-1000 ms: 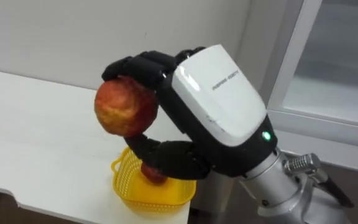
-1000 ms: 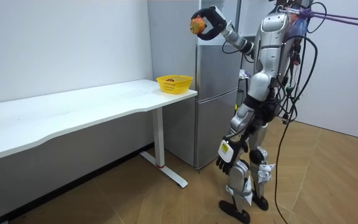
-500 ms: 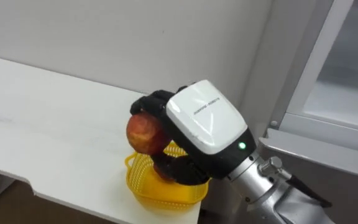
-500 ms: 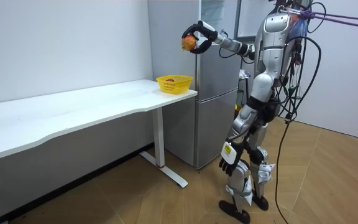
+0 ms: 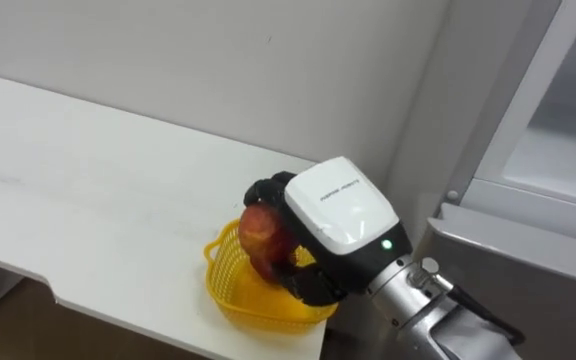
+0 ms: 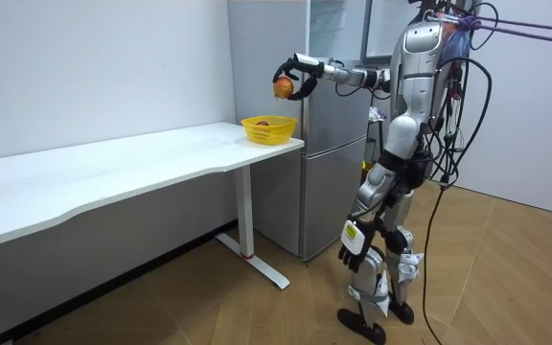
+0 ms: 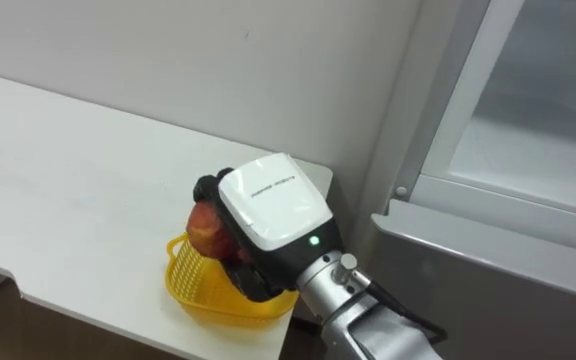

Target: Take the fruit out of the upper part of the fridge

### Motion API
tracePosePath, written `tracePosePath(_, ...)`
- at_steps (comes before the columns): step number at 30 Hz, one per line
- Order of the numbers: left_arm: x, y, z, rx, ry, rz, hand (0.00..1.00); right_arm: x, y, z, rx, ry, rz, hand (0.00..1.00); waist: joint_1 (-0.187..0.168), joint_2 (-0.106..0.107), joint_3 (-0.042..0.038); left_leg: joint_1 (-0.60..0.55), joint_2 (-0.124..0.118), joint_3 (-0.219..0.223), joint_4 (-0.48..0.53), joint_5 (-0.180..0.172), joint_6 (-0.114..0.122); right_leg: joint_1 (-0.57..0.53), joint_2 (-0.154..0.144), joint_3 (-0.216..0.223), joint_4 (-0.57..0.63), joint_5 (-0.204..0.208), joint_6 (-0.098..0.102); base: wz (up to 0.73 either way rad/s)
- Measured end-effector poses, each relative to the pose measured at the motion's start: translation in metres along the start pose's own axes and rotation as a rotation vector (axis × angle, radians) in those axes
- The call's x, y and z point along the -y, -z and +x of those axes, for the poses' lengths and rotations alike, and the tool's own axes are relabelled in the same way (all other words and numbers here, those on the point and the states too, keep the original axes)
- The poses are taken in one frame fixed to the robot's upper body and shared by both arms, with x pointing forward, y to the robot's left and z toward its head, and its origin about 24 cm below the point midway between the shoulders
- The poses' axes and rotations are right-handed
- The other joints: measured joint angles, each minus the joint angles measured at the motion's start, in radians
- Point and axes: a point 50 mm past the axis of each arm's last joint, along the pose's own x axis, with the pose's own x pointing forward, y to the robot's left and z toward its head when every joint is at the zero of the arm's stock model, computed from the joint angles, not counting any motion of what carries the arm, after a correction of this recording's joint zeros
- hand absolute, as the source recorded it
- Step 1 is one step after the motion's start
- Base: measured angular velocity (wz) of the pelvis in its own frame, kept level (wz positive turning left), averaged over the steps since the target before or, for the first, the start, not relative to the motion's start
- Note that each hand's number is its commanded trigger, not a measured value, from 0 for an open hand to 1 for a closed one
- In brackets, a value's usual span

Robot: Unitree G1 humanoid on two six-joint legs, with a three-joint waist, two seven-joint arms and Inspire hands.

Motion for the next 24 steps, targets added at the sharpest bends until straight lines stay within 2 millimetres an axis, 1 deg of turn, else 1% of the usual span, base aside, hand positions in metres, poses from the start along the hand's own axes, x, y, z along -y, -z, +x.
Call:
tracePosePath(2,0.000,0.001,0.000,-0.007,-0.002,-0.002,0.00,-0.004,0.003,-0.001,-0.014,-0.025,-0.001,1.00,0.000,0.001,0.0003,0.000,0.000,0.000,0.000,0.000,0.000,0.000,0.000,0.000,0.000,0.000,0.000,0.00)
tracePosePath(13,0.000,0.000,0.000,-0.006,-0.004,-0.002,0.00,-0.011,0.007,-0.002,-0.045,-0.083,-0.004,1.00,0.000,0.008,0.0033,0.000,-0.001,0.000,-0.001,0.000,0.000,0.000,0.000,0.002,-0.001,0.000,0.000,0.00)
tracePosePath(20,-0.001,-0.001,0.000,0.001,-0.007,0.000,0.00,-0.021,0.014,-0.004,-0.077,-0.131,-0.014,1.00,0.000,0.008,0.0033,-0.006,-0.001,-0.001,0.001,0.000,0.000,-0.004,-0.001,-0.001,-0.001,0.000,0.000,0.00)
tracePosePath(24,-0.003,-0.004,0.000,0.012,-0.012,0.002,0.00,-0.024,0.016,-0.005,-0.091,-0.147,-0.016,1.00,0.000,0.008,0.0031,-0.009,-0.002,-0.001,0.001,0.000,0.000,-0.008,-0.001,-0.002,0.000,0.000,0.000,0.00)
